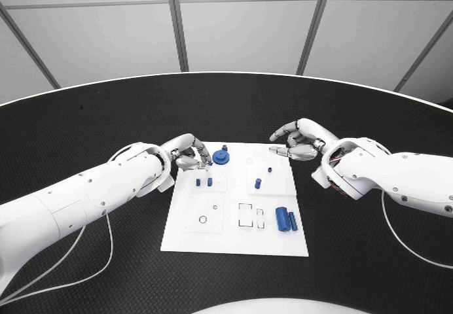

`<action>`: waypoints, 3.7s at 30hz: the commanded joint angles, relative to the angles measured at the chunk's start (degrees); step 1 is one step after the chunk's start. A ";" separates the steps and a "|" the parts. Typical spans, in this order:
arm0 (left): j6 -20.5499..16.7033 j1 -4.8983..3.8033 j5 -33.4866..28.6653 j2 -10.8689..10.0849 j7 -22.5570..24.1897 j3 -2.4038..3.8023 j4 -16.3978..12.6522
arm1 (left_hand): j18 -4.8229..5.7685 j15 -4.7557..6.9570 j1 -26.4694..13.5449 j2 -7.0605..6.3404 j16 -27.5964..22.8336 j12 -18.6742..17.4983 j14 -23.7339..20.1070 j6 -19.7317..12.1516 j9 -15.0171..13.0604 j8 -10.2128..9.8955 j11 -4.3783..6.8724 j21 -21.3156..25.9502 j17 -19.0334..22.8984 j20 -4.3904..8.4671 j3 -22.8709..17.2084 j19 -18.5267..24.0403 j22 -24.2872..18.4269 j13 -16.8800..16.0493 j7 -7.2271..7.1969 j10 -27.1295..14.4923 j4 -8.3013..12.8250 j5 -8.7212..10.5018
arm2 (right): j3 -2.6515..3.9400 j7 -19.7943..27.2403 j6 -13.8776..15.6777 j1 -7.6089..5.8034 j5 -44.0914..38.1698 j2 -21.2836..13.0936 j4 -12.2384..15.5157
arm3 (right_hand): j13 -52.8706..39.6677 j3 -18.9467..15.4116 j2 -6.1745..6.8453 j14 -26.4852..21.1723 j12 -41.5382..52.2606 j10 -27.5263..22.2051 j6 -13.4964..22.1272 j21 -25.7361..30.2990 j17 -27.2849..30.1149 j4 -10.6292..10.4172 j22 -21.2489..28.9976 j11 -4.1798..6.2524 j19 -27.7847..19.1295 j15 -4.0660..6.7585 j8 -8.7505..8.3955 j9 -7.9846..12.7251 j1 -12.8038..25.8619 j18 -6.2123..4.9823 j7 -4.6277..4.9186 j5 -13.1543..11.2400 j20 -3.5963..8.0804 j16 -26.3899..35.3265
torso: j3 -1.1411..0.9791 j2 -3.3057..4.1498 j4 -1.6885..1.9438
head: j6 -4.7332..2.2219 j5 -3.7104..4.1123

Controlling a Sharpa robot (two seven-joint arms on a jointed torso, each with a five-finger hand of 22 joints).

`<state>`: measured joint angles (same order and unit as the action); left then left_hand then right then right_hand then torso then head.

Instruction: Assemble the parts on the task board

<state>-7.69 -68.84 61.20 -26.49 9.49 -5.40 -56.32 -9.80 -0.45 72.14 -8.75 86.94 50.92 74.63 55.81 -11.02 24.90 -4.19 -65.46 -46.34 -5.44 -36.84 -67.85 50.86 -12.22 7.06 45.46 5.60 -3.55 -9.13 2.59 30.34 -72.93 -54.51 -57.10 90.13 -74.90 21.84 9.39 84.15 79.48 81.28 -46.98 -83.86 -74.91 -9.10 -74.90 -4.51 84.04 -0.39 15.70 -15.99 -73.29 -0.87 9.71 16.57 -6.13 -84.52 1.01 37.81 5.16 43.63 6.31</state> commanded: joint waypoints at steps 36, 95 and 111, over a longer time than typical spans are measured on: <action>1.03 1.57 0.72 2.61 -1.47 -0.04 4.15 | 1.05 0.14 0.50 0.54 0.26 -0.22 0.43 -0.08 -0.12 -0.29 0.04 0.04 -0.49 -0.09 0.05 -0.15 -0.17 0.11 0.20 -0.22 -0.20 0.25 | 0.00 -0.01 -0.09 0.00 0.00 0.06 0.01 | -4.62 0.33 -0.07 3.38 0.22 0.34 -0.27 0.21 -4.11 -0.07 -9.48 -0.01 2.87 0.42 0.19 0.08 -0.11 -0.92 -0.07 0.25 0.36 0.03 | -0.04 -0.06 0.03 | 0.38 0.35; 0.21 1.64 5.46 2.77 -3.44 -0.05 4.37 | 1.15 0.11 1.40 1.21 0.38 -0.11 0.30 0.07 -0.35 -0.18 0.02 -0.29 -0.39 -0.12 -0.22 -0.41 0.29 0.21 0.41 -0.16 -0.06 0.27 | 0.01 -0.03 -0.10 -0.01 0.00 -0.04 -0.04 | -4.64 0.58 -0.06 3.38 0.26 0.35 -0.30 0.20 -4.11 -0.35 -9.53 -0.01 2.90 0.43 0.26 0.25 0.36 -0.91 -0.08 0.24 0.38 0.05 | -0.03 -0.08 0.02 | 0.44 0.36; 0.55 1.64 5.15 3.32 -4.11 -0.05 4.37 | 1.13 0.12 1.40 1.15 0.48 -0.09 0.64 0.08 -0.41 -0.16 0.02 -0.28 -1.29 -0.11 -0.12 -0.40 0.23 0.24 0.41 -0.13 -0.06 0.30 | 0.01 -0.06 -0.11 -0.01 0.00 -0.09 0.05 | -4.64 0.58 -0.06 3.38 0.26 0.35 -0.30 0.20 -4.11 -0.35 -9.53 -0.01 2.90 0.43 0.26 0.25 0.36 -0.91 -0.08 0.24 0.38 0.05 | -0.01 -0.06 0.01 | 0.41 0.46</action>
<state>-7.38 -67.19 66.27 -23.21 5.64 -5.45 -51.99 -9.80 -0.24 73.10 -7.81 87.16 50.92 74.83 55.79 -11.38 24.64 -4.18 -65.71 -47.57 -5.64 -36.83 -68.05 51.20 -12.05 7.05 45.46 5.61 -3.54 -9.12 2.53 30.23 -72.94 -54.51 -57.19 90.17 -74.90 22.16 9.39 84.14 79.48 81.28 -46.98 -83.86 -74.92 -9.41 -74.90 -4.51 84.04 -0.39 15.70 -15.79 -73.29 -0.87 9.71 16.57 -6.13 -84.52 1.01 37.76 5.19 43.98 6.75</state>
